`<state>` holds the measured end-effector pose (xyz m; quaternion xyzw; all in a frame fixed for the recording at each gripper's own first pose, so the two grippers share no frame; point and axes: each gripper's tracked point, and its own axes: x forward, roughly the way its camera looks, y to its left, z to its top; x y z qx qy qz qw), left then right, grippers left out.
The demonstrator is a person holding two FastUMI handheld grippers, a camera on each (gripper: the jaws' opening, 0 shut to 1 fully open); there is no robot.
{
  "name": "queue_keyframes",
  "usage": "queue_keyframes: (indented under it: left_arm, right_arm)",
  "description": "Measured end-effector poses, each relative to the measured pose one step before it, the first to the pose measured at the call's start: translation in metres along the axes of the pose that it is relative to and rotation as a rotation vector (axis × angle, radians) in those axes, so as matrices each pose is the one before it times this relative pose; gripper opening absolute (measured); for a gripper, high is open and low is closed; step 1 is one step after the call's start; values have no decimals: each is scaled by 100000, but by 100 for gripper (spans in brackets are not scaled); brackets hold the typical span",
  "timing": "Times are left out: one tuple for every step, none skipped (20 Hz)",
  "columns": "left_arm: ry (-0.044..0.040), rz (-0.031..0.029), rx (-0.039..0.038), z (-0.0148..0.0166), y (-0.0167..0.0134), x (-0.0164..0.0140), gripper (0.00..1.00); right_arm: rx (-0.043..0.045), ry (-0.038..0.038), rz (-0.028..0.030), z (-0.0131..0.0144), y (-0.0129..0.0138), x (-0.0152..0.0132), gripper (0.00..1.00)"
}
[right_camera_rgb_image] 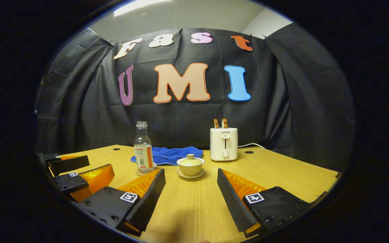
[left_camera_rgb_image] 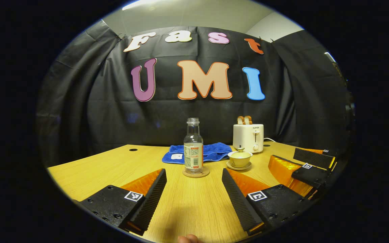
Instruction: Open the teacup lid with one hand, grasp the water bottle and pour water into the teacup with the other hand; after pouring, place the water bottle on the coaster and then close the teacup lid.
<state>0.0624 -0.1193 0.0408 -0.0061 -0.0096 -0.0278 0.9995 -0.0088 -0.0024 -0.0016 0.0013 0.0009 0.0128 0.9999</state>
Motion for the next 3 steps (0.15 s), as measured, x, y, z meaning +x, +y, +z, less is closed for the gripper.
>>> queue_keyframes:
  left_arm:
    - [65,-104,-31,-63,148,96,96]
    - [-188,-1,-2,97,20,-47,96]
    - [165,1,24,-83,-15,-23,96]
  right_arm:
    - [245,510,-64,-38,-74,92,98]
    - [-234,-124,70,-13,53,-29,98]
    - [167,-370,-108,174,-39,-81,98]
